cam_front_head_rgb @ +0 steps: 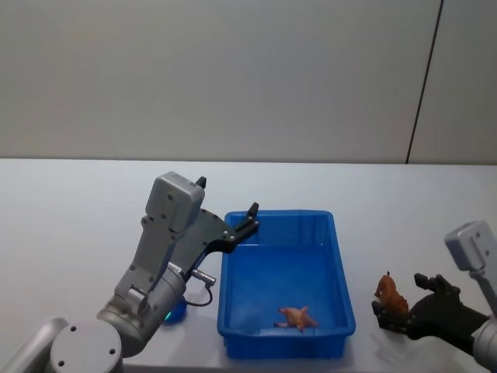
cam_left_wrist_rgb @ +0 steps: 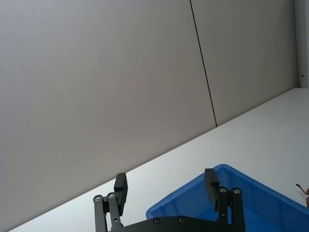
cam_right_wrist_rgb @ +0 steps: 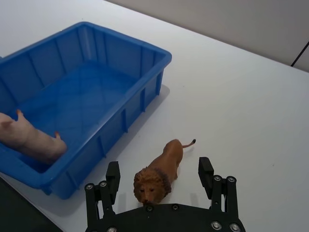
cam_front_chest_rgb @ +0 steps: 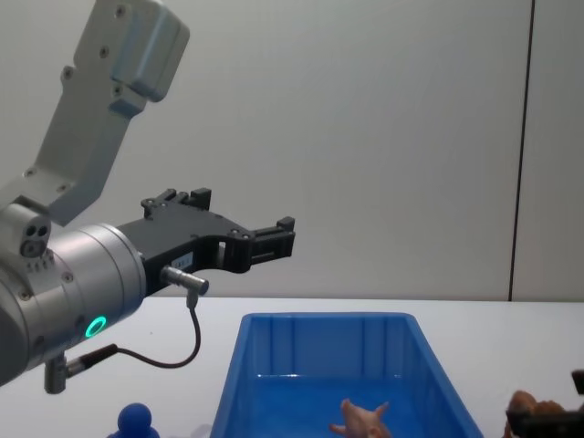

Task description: Pick up the two dolls from the table and place them into the box.

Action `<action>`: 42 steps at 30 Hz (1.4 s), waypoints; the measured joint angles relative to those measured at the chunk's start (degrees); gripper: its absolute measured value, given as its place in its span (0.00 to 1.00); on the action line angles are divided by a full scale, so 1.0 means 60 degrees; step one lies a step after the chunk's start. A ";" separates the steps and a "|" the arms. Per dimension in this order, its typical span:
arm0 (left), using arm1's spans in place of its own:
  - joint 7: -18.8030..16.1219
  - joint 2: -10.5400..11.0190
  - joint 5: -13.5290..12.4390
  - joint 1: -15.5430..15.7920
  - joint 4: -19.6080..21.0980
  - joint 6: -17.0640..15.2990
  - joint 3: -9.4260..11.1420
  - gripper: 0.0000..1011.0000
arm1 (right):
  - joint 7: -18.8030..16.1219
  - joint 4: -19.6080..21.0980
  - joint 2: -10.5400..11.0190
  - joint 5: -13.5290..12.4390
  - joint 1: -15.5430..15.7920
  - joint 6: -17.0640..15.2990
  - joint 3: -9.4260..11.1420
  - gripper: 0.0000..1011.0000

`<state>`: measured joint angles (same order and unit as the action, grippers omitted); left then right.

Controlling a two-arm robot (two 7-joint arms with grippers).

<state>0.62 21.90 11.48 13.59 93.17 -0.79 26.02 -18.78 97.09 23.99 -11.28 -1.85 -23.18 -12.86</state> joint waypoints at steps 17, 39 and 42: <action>0.0000 0.0000 0.0000 0.0000 0.0000 0.0000 0.0001 0.99 | 0.0130 -0.0464 -0.0131 0.0318 -0.0049 0.0001 -0.0142 0.75; 0.0000 0.0000 0.0000 0.0000 0.0000 0.0000 0.0001 0.99 | 0.0364 -0.0149 -0.0101 -0.0057 0.0109 0.0595 -0.0048 0.42; 0.0000 0.0000 0.0000 0.0000 0.0000 0.0000 0.0001 0.99 | 0.0412 0.0050 -0.0100 -0.0189 0.0124 0.0802 -0.0008 0.42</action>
<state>0.63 21.90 11.48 13.59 93.17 -0.80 26.02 -16.31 97.39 23.39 -12.42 -1.11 -18.37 -12.91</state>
